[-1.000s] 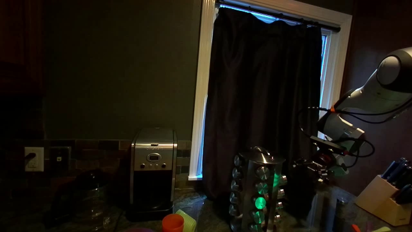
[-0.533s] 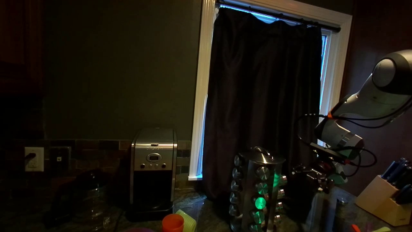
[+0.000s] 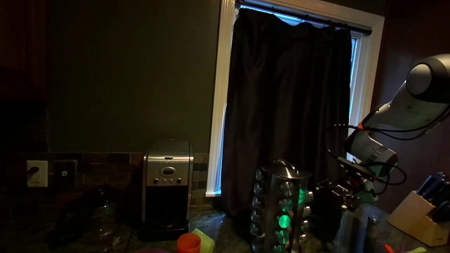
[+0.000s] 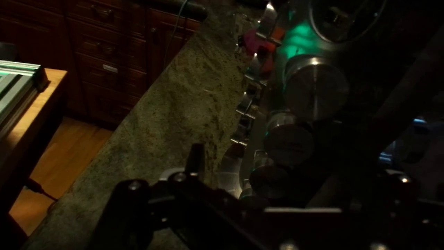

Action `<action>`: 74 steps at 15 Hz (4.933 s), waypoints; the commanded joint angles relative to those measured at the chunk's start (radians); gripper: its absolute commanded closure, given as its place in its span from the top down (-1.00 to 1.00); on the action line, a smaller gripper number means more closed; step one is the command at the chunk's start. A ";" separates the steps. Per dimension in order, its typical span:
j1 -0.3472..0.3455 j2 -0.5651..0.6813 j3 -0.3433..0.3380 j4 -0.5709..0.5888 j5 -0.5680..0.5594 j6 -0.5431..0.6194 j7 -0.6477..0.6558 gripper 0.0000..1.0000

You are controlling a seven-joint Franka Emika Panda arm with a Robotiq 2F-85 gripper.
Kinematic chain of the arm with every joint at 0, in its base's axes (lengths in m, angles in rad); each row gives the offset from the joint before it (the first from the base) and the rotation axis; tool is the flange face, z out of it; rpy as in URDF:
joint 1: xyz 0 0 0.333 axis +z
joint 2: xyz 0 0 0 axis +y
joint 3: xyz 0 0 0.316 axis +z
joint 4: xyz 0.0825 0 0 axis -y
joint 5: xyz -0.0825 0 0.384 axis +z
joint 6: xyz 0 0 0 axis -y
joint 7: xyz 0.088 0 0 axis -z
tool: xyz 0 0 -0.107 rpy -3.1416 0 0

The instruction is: Pull out the second bottle on the right from the top, and then place it on the table

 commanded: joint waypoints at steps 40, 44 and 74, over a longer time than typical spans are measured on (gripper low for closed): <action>0.072 0.023 0.040 -0.146 0.343 0.155 -0.015 0.53; 0.070 0.024 0.036 -0.143 0.350 0.152 -0.014 0.22; 0.062 0.019 0.015 -0.071 0.187 0.152 0.010 -0.50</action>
